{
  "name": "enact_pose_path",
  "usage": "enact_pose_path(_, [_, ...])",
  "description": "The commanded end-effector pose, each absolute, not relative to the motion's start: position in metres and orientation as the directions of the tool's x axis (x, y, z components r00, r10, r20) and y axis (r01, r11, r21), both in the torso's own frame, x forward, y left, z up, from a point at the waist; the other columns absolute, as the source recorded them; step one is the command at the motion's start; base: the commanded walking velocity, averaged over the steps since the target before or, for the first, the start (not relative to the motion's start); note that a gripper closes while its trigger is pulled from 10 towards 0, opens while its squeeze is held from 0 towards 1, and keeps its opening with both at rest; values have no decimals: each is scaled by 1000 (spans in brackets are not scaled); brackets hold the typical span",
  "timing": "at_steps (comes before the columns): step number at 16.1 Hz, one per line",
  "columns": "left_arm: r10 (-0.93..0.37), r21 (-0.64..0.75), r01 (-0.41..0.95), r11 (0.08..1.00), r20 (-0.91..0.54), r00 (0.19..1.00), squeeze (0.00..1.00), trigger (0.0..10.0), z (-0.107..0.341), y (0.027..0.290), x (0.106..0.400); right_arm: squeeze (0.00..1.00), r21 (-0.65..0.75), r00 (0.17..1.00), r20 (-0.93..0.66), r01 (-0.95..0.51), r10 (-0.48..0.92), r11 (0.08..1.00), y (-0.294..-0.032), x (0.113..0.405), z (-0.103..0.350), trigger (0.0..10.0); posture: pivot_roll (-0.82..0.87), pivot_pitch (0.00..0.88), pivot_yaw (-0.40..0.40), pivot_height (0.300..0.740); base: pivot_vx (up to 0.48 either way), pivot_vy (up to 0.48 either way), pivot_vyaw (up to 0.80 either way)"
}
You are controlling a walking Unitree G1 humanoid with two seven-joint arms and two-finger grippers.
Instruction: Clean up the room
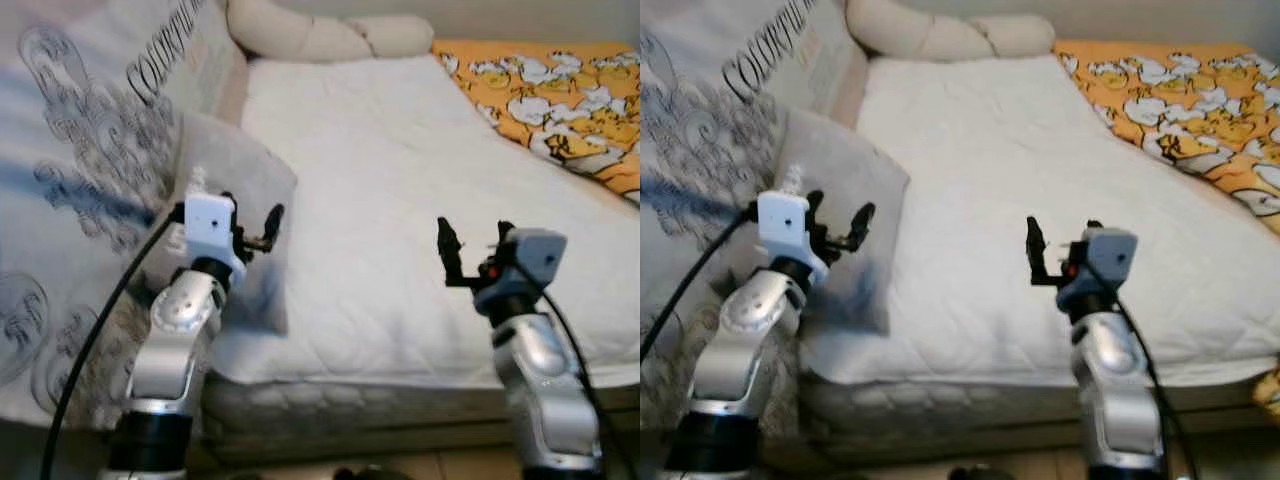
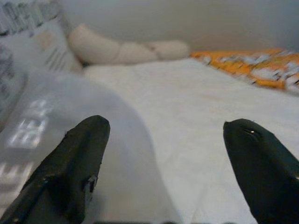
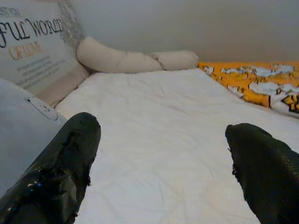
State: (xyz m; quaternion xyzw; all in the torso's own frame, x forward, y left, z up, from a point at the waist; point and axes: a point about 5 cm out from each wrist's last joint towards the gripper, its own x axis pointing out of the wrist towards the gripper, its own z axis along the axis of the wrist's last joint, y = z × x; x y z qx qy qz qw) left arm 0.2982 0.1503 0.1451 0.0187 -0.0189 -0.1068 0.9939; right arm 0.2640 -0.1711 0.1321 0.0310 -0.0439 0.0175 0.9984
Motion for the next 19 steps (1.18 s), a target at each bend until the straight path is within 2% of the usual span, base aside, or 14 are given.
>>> enact_pose_path(1, [-192, 51, 190, 980, 30, 981, 894, 10000, 146, 152, 298, 1000, 16, 992, 123, 1, -2, 1000, -173, 263, 134, 10000, -89, 0, 17, 740, 0, -480, 788])
enact_pose_path(6, [-176, 56, 175, 983, 14, 984, 894, 10000, 143, 152, 299, 1000, 15, 998, 56, 26, -26, 1000, -179, 262, 128, 10000, -99, 0, 24, 740, 0, -480, 799])
enact_pose_path(8, [-157, 62, 156, 986, -1, 988, 894, 10000, 139, 155, 300, 1000, 11, 992, 31, 123, -124, 992, -192, 263, 121, 10000, -95, 0, 16, 740, 0, -480, 800])
enact_pose_path(9, [-154, 65, 154, 986, -4, 988, 898, 10000, 138, 156, 300, 1000, 14, 992, 4, 129, -129, 992, -193, 262, 119, 10000, -95, 0, 15, 740, 0, -480, 650])
enact_pose_path(11, [-150, 74, 151, 986, -16, 989, 894, 10000, 133, 158, 298, 1000, 22, 987, -64, 150, -149, 988, -195, 259, 109, 10000, -95, 0, 11, 740, 0, -480, 0])
enact_pose_path(15, [-135, 83, 138, 987, -34, 990, 894, 10000, 127, 162, 298, 1000, 31, 988, -70, 137, -134, 990, -186, 256, 104, 10000, -91, 0, 9, 740, 0, -480, 0])
enact_pose_path(19, [-129, 85, 131, 988, -35, 991, 898, 10000, 126, 163, 299, 1000, 18, 991, 6, 133, -134, 991, -178, 257, 110, 10000, -95, 0, 9, 740, 0, -480, 0])
